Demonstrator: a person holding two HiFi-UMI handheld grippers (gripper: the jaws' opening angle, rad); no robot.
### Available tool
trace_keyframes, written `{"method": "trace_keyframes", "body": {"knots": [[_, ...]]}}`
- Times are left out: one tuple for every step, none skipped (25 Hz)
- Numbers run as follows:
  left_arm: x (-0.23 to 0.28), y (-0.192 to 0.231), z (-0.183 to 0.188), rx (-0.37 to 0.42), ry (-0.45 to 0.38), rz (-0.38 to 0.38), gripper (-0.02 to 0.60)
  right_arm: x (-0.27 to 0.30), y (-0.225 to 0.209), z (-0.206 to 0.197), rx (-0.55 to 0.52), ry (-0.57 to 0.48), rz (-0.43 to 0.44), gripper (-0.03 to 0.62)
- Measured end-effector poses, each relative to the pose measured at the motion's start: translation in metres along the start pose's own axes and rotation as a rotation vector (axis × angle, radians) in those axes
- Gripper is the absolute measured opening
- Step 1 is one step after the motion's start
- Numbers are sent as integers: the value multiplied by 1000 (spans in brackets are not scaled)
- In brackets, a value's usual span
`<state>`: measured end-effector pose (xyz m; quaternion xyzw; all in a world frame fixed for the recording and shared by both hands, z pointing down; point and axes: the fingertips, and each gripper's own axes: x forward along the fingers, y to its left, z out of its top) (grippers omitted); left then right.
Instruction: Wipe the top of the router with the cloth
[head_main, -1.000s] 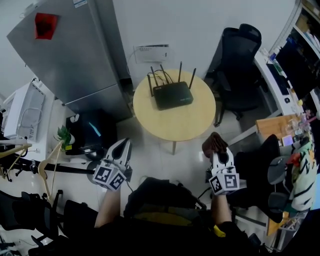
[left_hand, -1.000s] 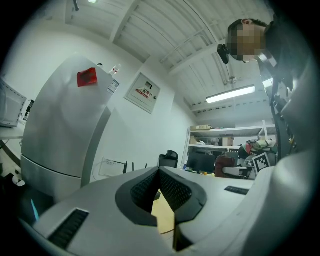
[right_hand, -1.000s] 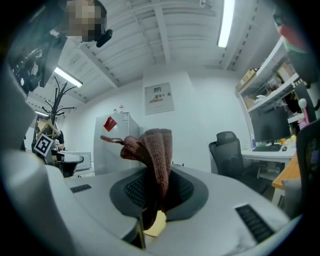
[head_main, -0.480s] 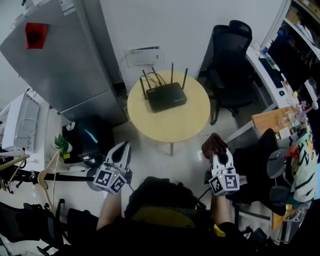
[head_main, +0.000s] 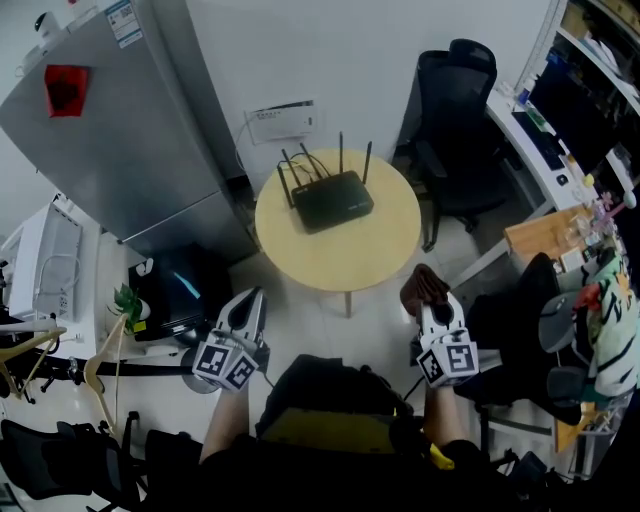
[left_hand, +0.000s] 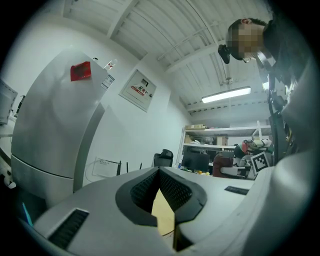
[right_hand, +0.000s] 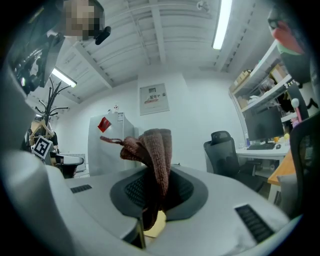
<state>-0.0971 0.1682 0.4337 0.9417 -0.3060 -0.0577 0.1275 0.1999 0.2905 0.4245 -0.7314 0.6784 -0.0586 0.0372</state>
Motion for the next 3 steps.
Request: {"method": "trace_keyframes", "body": {"knots": [[1,-1,-1,-1,1,-3,-3,2,2,0,-10,2,6,55],[1,-3,-2,-2,4,-7,-3,3,4,1,-20,4,11,55],[2,-5,-3,-2,6,-10,-3,5,6,1,-28,6,16,55]]}}
